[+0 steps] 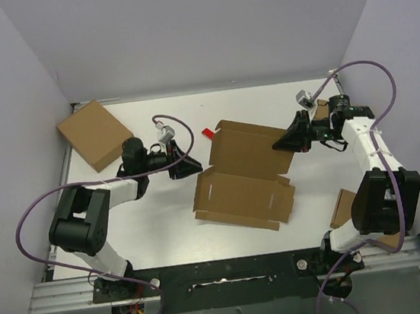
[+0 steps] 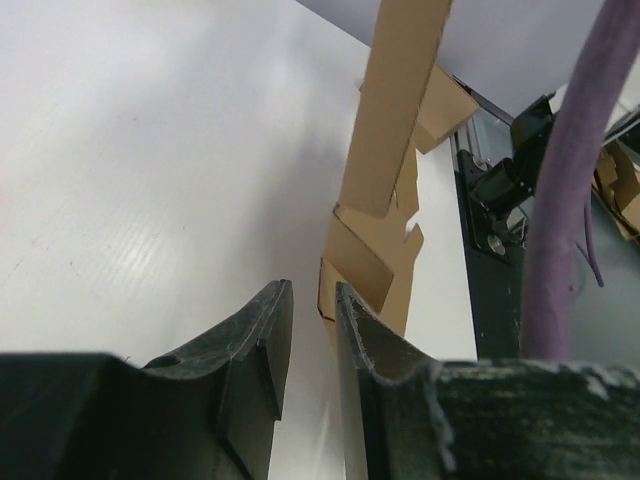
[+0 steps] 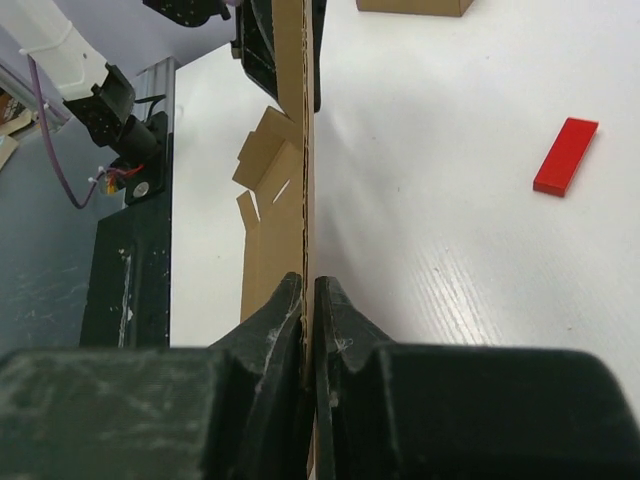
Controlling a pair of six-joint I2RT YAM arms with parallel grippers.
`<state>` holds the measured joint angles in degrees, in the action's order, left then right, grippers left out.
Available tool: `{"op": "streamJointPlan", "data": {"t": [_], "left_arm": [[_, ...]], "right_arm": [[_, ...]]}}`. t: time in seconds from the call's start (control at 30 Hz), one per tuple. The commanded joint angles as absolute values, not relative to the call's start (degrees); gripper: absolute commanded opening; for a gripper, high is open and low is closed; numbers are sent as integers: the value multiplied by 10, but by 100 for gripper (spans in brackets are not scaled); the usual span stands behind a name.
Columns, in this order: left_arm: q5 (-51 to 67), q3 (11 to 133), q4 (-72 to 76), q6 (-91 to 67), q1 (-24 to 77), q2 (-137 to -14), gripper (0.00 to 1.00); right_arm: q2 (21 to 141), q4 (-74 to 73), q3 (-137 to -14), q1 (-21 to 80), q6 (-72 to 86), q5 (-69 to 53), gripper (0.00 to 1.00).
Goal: Fold the paper box
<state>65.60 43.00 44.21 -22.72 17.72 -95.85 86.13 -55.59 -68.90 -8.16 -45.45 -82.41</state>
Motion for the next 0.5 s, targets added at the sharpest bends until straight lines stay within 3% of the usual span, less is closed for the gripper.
{"op": "streamJointPlan", "data": {"t": [0.0, 0.23, 0.47], "left_arm": [[696, 397, 634, -256, 181, -945, 23], [693, 374, 715, -256, 183, -917, 24], [722, 388, 728, -260, 205, -893, 28]], "right_arm": [[833, -676, -741, -77, -581, -862, 0], [821, -802, -796, -61, -692, -842, 0], [805, -820, -815, -48, -703, -836, 0]]}}
